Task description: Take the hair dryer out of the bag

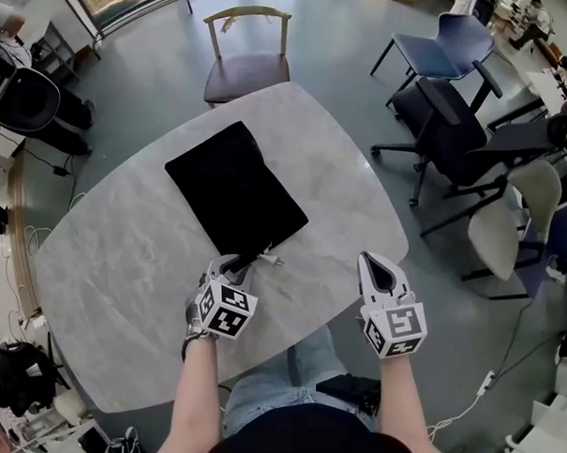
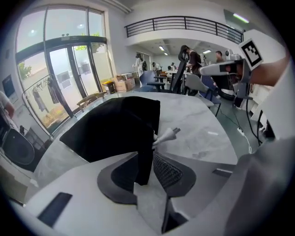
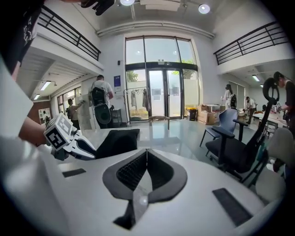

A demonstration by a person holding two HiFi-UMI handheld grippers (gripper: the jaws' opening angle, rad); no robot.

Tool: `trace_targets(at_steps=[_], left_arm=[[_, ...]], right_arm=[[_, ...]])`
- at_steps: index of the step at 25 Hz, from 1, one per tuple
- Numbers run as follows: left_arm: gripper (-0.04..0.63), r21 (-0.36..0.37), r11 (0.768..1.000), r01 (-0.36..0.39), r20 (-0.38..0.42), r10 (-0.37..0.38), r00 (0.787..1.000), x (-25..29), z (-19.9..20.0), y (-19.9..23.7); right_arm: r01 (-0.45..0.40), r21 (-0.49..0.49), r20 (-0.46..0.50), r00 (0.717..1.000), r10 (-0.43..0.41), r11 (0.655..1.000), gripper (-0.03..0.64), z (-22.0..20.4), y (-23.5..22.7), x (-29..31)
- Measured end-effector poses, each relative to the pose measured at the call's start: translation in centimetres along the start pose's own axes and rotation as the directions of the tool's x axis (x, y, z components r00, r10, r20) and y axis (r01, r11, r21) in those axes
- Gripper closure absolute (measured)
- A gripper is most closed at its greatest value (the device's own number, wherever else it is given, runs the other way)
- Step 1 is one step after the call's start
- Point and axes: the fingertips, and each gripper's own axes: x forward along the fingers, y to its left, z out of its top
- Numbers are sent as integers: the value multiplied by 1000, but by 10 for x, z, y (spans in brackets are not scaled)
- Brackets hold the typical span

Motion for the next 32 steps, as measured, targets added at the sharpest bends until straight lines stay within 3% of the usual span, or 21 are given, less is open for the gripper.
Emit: trace_targets(at_steps=[4,7,8,10,15,18,20,24,29,32], left_arm=[[480,124,992,-14,-68,23,997,12,-10,-1],[478,170,985,-21,-115,41,993,18,-16,-1],[489,175,984,-32,-121,54,991,19,-17,1],[569,160,986,-53,-116,72,991,17,-16,6],[575,22,999,-47,-37,47,998,1,-2,15],[574,-117,992,-51,58,58,997,-14,14,26],[575,-217,975,-47,129,76,989,-25,23,38],[574,-397,918,1,232,100,968,-37,35,51],[574,-507,861,36,282,126,951,-37,37,52],[574,-523,851,47,301,133,944,-34,44,53]], right_arm=[[69,23,-24,997,-68,997,592,-19,-8,-22],[105,38,-29,994,-104,994,592,-26,-16,-33],[116,43,-28,993,-115,992,592,-27,-18,-36],[132,50,-25,991,-131,990,592,-28,-21,-41],[128,52,-2,992,-129,990,592,-20,-21,-45],[93,28,20,995,-94,995,592,-6,-17,-40],[52,3,35,998,-52,999,592,8,-10,-32],[-29,-41,71,997,31,999,592,39,3,-12],[-178,-101,41,982,183,979,592,56,44,16],[-287,-119,-2,957,289,950,592,51,79,40]])
